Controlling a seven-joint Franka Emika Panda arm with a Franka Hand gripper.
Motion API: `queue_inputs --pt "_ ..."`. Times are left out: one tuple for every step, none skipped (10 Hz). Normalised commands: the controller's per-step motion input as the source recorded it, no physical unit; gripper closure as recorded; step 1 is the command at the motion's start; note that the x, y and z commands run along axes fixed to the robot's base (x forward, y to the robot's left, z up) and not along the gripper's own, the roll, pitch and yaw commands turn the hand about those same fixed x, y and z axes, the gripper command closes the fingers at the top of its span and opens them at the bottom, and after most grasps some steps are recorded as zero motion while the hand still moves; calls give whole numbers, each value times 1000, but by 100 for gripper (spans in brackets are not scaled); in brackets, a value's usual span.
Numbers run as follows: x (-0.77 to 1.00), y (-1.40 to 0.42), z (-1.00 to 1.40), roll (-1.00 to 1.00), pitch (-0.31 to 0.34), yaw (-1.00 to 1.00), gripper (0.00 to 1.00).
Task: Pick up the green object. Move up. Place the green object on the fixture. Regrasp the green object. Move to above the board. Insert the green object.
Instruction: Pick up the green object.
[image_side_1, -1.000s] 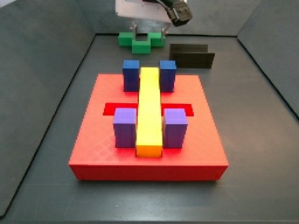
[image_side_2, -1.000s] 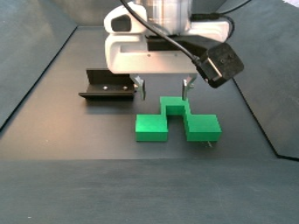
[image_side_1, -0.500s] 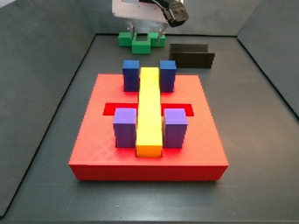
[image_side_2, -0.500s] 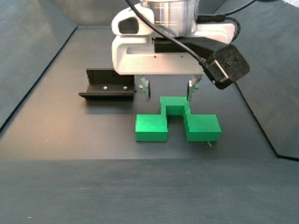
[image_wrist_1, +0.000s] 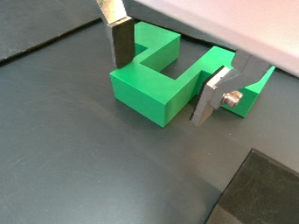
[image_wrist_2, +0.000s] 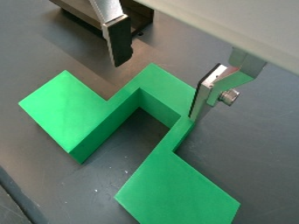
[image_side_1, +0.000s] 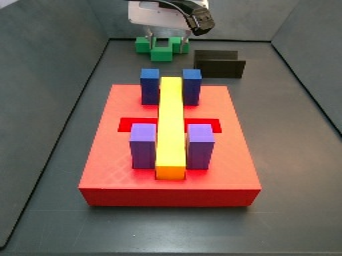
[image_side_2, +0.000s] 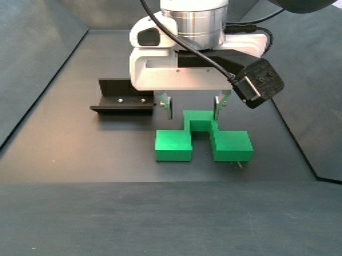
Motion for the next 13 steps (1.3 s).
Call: queue_inputs --pt "-66 0 100 -179 -26 174 0" --pt "-86 0 0 -124 -10 149 0" --pt "-111 0 0 -103 -13 43 0" --pt "-226 0 -17 -43 0 0 0" --pt "-303 0 0 -53 -3 0 0" --pt "-351 3 -34 -41 -3 0 0" --pt "-240 0 -29 -53 -11 0 0" --pt "-94 0 -143 -20 0 0 0" --pt "-54 0 -257 0 0 0 0" --pt "-63 0 -346 0 0 0 0" --pt "-60 0 -386 0 0 0 0" --pt "-57 97 -183 0 0 0 0" --pt "-71 231 0 0 83 -186 0"
